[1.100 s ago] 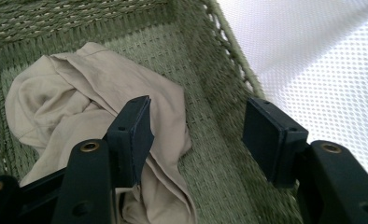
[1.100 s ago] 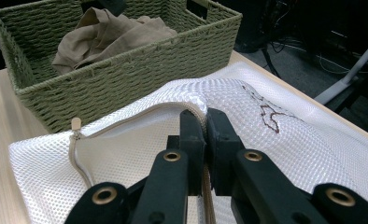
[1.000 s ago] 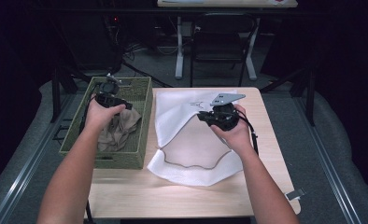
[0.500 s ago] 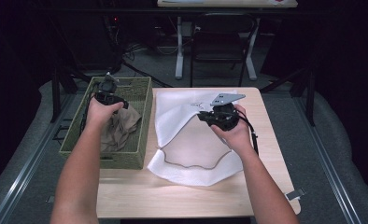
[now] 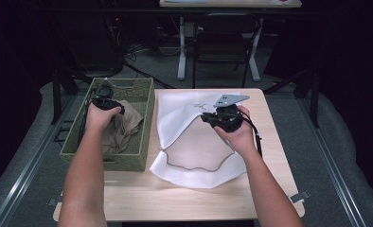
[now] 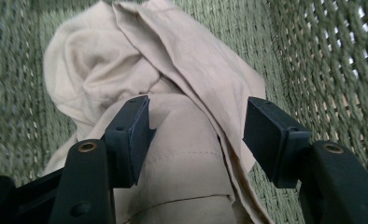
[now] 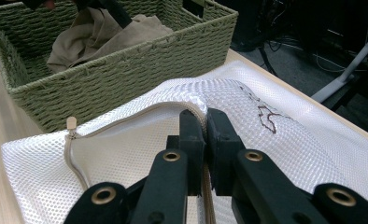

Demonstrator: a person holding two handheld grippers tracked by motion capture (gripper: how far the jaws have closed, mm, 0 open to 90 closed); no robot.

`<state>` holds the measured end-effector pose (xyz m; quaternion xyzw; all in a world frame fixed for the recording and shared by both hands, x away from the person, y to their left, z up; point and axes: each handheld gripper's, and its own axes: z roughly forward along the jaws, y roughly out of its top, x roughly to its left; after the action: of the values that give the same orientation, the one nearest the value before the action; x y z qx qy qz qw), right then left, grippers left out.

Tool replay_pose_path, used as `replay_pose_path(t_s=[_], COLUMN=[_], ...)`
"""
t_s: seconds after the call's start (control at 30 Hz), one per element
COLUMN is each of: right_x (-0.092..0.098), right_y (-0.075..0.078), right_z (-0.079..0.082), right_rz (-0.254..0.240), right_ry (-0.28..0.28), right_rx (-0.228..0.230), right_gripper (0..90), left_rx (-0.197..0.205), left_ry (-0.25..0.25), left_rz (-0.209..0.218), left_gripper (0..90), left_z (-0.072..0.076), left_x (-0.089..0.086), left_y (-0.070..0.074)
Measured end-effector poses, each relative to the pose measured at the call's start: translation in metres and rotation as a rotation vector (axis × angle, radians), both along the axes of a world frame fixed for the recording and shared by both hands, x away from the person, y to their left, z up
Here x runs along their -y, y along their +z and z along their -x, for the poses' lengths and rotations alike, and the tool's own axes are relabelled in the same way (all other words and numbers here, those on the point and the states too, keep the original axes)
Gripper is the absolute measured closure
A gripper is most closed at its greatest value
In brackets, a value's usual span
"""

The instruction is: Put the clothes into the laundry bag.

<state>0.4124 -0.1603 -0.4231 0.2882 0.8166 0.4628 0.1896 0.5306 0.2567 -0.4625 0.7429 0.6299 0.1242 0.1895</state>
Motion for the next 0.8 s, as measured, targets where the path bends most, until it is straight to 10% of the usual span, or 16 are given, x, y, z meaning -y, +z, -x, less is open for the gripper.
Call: replay_pose_path(t_s=[0.27,0.67,0.8], right_x=[-0.001,-0.001,-0.001], right_y=[-0.001,-0.001,-0.001], right_z=[0.0,0.0,0.0], right_rz=[0.0,-0.001,-0.002], right_ry=[0.0,0.001,0.002], right_rx=[-0.003,-0.002,-0.002], right_gripper=[85.8,85.7,85.6], left_rx=[-0.009,-0.006,0.004], left_ry=[0.003,0.006,0.019], left_rz=[-0.01,-0.21,-0.195], left_gripper=[37.4,35.7,34.9], left_z=[-0.002,-0.003,-0.003], left_x=[0.007,0.019,0.012], left_y=[-0.009,-0.019,-0.022])
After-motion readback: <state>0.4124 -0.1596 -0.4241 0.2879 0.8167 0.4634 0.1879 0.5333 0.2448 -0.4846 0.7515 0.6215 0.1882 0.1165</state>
